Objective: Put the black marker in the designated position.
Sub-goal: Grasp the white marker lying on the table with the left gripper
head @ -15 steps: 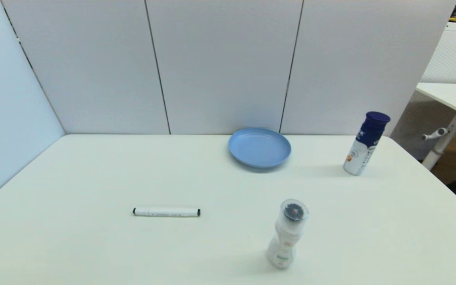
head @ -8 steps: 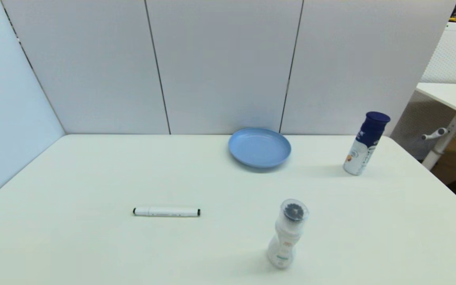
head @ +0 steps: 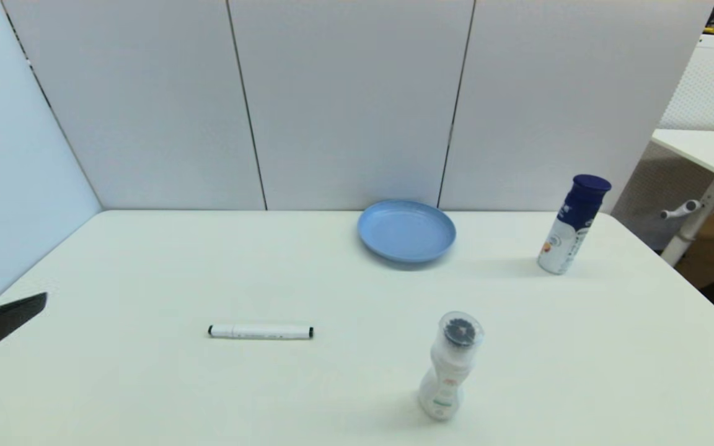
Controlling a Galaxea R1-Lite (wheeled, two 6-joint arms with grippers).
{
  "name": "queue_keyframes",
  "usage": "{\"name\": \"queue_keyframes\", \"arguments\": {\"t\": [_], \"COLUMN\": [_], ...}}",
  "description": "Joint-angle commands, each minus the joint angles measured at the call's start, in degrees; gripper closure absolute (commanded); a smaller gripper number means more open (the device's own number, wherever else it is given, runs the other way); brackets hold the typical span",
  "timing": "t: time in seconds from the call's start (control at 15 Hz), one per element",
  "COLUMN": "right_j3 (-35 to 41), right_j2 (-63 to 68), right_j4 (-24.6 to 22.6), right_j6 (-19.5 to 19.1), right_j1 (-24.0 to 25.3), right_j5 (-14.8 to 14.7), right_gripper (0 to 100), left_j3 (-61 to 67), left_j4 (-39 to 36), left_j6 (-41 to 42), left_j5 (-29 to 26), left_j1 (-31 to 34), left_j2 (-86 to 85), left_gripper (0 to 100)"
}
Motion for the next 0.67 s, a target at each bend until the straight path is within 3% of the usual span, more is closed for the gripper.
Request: {"name": "queue_keyframes", "arguments": {"t": [0.07,0.33,0.67], "right_j3": [0.0,0.0,0.0], "right_j2": [0.1,0.1,-0.1], "right_j4": [0.0,0.1,0.0], "right_j6": [-0.1,-0.1,-0.1], "right_j1": [0.0,0.0,0.0], "right_j5": [0.1,0.1,0.1], "right_gripper": [0,0,0], "left_j3": [-18.2,-20.3,-20.1], "left_j4": [15.5,14.7,12.7], "left_j6": [12.0,25.6,38.6], "left_j5": [-12.0,-19.9,-34.6], "left_j1": [-0.7,-0.6,-2.6], "left_j2": [25.7,35.9,47.9], "left_gripper": [0,0,0]}}
